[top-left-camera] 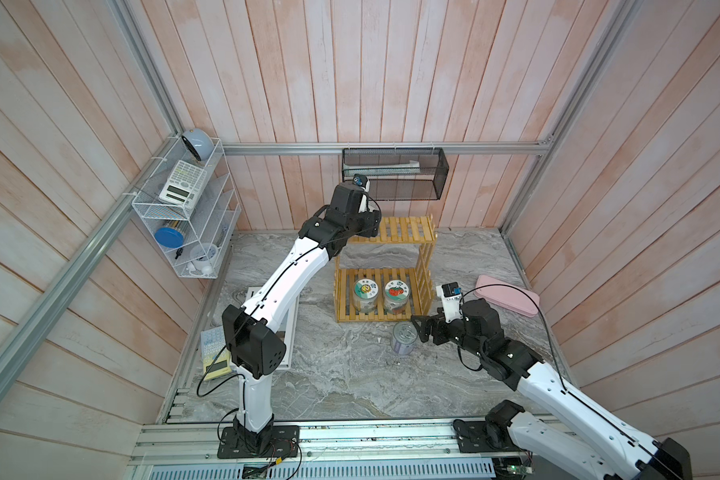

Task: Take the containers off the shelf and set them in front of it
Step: 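Pick up a container from the shelf, then place the container at the center of the board.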

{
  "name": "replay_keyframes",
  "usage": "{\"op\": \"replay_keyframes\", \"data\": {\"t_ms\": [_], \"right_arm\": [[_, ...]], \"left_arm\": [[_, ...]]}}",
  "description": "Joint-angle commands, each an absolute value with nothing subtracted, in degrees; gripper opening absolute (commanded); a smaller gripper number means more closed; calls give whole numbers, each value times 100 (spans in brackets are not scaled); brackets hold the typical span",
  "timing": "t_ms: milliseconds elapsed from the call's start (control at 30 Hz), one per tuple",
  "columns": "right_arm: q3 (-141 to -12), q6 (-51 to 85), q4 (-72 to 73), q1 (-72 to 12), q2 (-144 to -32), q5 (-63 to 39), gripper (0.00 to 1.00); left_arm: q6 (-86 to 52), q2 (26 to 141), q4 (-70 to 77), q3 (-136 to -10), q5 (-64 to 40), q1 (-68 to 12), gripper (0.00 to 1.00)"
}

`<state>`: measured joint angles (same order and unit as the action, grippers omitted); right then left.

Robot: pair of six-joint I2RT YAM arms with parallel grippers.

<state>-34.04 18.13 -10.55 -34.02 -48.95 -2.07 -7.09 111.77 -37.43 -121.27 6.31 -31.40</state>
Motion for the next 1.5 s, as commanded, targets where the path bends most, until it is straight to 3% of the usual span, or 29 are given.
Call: {"op": "replay_keyframes", "data": {"t_ms": [0,633,1467], "right_arm": [[-3542,1902,-1151,-3375,-4838,-254,98],[-3645,1909,-1454,-2727,-4742,-980,98],[-3604,2183,-1638,-2705,-4448,-1284,98]], "left_arm": [[-751,11164,-3609,-12051,634,-3111,74],[-656,9862,-3114,-10881,255,-3446,73],[-1123,7319,-1803,-6730,886,-4811,74]]}}
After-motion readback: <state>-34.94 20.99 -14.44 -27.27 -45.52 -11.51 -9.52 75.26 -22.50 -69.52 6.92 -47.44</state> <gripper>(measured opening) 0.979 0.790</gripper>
